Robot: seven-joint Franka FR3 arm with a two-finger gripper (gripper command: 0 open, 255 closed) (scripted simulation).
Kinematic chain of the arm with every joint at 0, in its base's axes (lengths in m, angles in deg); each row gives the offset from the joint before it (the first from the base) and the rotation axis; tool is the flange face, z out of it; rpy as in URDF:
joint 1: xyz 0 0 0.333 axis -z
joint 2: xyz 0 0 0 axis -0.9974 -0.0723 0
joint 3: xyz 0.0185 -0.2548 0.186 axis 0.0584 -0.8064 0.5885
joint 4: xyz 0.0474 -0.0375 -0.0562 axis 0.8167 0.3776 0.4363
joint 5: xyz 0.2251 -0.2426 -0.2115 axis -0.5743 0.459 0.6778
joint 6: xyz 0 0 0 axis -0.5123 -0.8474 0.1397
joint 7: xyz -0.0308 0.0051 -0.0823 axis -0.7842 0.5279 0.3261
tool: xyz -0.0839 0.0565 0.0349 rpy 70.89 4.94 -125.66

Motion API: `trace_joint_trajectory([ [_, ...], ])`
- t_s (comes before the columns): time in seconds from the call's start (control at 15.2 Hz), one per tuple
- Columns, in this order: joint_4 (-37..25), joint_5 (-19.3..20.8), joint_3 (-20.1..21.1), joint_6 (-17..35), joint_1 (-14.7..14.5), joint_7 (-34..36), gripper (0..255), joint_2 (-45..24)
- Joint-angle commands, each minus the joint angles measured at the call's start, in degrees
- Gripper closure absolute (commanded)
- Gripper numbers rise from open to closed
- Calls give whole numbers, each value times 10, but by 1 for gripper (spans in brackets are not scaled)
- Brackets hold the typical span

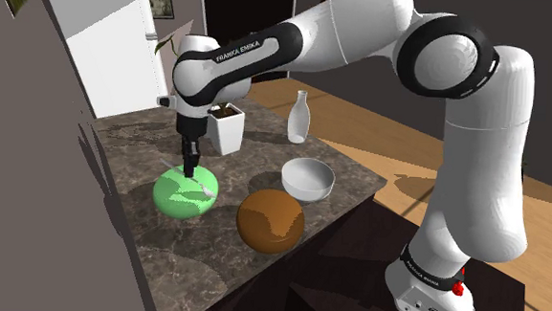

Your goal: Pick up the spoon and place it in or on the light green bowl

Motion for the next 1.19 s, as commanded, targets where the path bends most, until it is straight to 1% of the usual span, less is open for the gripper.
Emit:
trace_joint_trajectory([
  [0.0,-68,4,-4,-27,6,-2,255,-42],
  [0.13,-145,8,-6,-59,12,-3,255,-90],
  [0.2,-195,10,-8,-79,16,-3,255,-120],
  [1.12,-142,1,-5,6,16,-24,255,-154],
])
